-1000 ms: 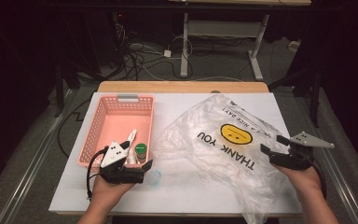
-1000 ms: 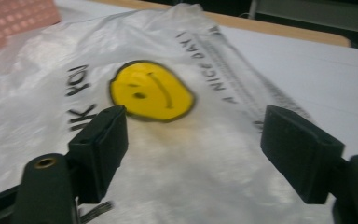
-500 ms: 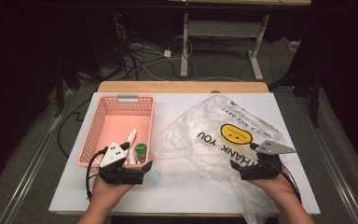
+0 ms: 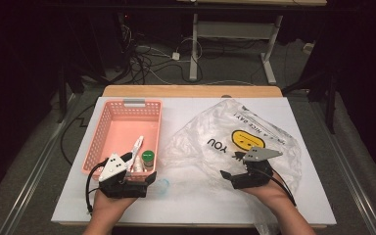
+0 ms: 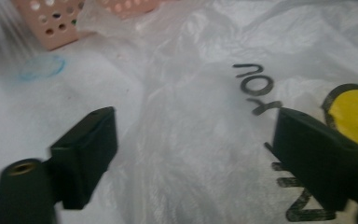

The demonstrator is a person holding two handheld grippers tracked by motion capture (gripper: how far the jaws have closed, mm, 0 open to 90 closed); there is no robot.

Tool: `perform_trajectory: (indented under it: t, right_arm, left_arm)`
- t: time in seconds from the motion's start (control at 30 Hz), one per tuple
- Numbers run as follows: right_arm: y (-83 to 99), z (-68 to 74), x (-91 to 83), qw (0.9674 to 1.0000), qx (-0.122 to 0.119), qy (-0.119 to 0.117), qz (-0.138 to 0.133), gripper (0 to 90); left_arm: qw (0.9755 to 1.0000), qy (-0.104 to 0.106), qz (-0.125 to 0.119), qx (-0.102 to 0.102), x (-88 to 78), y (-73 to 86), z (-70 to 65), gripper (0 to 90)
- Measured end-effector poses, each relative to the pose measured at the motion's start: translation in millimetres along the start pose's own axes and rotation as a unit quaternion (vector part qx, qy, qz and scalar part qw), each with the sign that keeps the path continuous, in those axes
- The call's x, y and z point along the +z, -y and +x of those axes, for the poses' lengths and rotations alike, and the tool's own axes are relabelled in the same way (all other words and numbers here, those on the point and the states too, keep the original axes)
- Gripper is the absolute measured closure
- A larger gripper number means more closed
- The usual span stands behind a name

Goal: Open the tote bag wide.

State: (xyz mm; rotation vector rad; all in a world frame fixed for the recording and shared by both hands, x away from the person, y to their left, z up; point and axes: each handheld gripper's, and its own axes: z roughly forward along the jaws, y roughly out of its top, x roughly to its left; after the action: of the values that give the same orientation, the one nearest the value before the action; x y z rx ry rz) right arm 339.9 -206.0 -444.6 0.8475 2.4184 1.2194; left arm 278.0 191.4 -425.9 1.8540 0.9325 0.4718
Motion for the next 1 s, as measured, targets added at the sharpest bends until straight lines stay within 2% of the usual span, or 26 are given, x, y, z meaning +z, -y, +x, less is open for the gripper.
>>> perform_trajectory:
  t: [0.1, 0.17, 0.23, 0.33, 0.4, 0.47, 0.53, 0.6, 0.73, 0.83, 0.87, 0.93, 1.0]
  right_arm:
    - [4.2, 1.1, 4.0, 0.9995, -0.002, -0.026, 0.017, 29.5]
    - [7.1, 1.6, 6.8, 0.9992, -0.002, -0.031, 0.025, 31.4]
    - [11.3, 3.3, 12.0, 0.9982, -0.003, -0.040, 0.045, 33.4]
    - [13.9, 5.6, 17.0, 0.9971, -0.011, -0.046, 0.060, 35.3]
    - [17.1, 8.6, 24.3, 0.9952, -0.029, -0.039, 0.085, 38.8]
    - [18.2, 9.0, 25.9, 0.9947, -0.028, -0.038, 0.091, 42.4]
    - [19.1, 8.5, 27.3, 0.9951, -0.035, -0.030, 0.088, 47.0]
    - [17.9, 7.8, 24.6, 0.9959, -0.029, -0.028, 0.081, 55.2]
    - [16.9, 6.6, 22.5, 0.9966, -0.030, -0.027, 0.072, 60.5]
    - [15.3, 5.4, 19.1, 0.9974, -0.018, -0.026, 0.065, 63.3]
    - [14.5, 3.2, 16.8, 0.9980, -0.017, -0.026, 0.054, 64.7]
    - [13.8, 1.6, 14.9, 0.9986, -0.015, -0.013, 0.050, 68.2]
    - [13.8, -0.3, 14.0, 0.9986, -0.016, -0.010, 0.049, 68.4]
  left_arm:
    - [1.0000, -0.002, 0.004, 0.003, -0.3, 0.7, -1.8, 0.0]
    - [1.0000, -0.003, 0.002, 0.001, 0.0, 0.1, -1.5, 0.0]
    - [1.0000, -0.004, 0.003, 0.000, 1.1, -0.2, -0.9, 0.0]
    - [1.0000, -0.001, 0.006, 0.001, 4.2, -0.1, -1.0, 0.0]
    - [1.0000, 0.002, 0.007, 0.001, 5.6, -0.3, -1.4, 0.0]
    - [1.0000, 0.003, 0.007, 0.004, 5.6, -0.7, -1.6, 0.0]
    - [1.0000, 0.004, 0.006, 0.005, 4.9, -0.8, -1.4, 0.0]
    - [1.0000, 0.004, 0.005, 0.005, 4.2, -0.8, -0.8, 0.0]
    - [1.0000, 0.006, 0.005, 0.004, 4.2, -1.0, -0.5, 0.0]
    - [0.9999, 0.007, 0.006, 0.006, 4.4, -1.4, -1.5, 0.0]
    - [0.9999, 0.008, 0.005, 0.006, 4.4, -1.5, -1.7, 0.0]
    - [0.9999, 0.008, 0.005, 0.006, 4.4, -1.7, -1.9, 0.0]
    - [0.9999, 0.008, 0.005, 0.005, 4.6, -1.8, -1.8, 0.0]
